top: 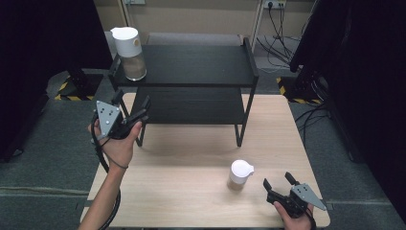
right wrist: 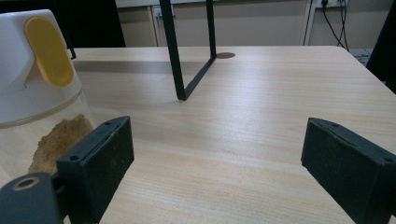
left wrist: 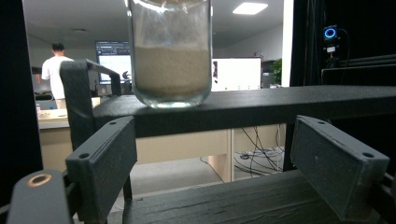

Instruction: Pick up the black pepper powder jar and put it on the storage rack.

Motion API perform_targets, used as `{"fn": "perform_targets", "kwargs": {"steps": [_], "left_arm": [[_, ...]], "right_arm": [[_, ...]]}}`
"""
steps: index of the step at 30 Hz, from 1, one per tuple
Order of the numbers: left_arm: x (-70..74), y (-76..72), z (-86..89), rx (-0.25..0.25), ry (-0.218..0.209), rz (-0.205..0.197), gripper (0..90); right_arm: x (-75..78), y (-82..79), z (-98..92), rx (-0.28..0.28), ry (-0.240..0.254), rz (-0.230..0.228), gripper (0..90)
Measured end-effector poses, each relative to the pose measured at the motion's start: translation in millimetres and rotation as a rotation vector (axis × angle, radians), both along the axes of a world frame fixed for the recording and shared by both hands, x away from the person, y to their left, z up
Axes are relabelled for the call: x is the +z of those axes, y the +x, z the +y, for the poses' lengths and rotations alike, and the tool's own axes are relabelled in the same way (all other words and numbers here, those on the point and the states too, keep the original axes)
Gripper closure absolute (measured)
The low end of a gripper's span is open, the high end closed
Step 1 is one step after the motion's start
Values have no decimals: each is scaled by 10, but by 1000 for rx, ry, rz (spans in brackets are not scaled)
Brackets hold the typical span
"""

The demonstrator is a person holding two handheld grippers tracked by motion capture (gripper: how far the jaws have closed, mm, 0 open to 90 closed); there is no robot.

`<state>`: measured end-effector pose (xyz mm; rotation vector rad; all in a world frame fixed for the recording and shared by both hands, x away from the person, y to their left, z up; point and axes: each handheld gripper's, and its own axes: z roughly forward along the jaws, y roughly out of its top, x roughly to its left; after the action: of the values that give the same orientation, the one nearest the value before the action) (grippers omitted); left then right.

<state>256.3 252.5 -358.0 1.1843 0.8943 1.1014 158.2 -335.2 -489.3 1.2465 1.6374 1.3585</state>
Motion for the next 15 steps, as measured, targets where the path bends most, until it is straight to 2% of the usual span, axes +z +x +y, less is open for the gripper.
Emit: {"fn": "perform_targets", "kwargs": {"steps": [15], "left_arm": [[-273,-92,22,-19,-15,25,138]], "right_arm": [[1,-1,2,0,-2,-1,96]]}}
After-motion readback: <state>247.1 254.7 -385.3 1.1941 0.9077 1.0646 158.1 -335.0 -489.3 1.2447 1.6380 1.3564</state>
